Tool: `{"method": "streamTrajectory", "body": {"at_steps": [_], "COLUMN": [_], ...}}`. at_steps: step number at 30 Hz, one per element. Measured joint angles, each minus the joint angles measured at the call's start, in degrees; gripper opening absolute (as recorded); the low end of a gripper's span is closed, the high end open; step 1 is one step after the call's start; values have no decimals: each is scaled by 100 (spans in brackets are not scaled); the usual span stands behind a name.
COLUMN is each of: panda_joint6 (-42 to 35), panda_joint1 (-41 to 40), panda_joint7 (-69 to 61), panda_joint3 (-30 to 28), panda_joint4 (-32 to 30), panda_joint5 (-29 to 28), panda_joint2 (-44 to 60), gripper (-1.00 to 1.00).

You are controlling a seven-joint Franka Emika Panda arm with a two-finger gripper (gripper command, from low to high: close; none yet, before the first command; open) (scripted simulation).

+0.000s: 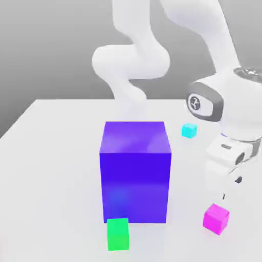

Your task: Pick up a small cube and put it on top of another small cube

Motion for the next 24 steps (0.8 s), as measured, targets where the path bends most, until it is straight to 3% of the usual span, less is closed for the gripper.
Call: {"method": "streamTrajectory", "body": {"at_steps": [3,4,12,17,24], "panda_joint6": [433,563,491,-179,-987], "panda_joint1": [469,625,546,-6,-1567], "panda_joint7": [416,528,472,-440,-1931], "panda_joint3": [-640,-830,-735,43,-646], "panda_joint4": [167,214,185,11,53], "panda_joint5": [-644,-789,-721,327,1552], "panda_joint2": [612,780,684,-234,-1252], "gripper": [100,-100,-100,-100,-100]}}
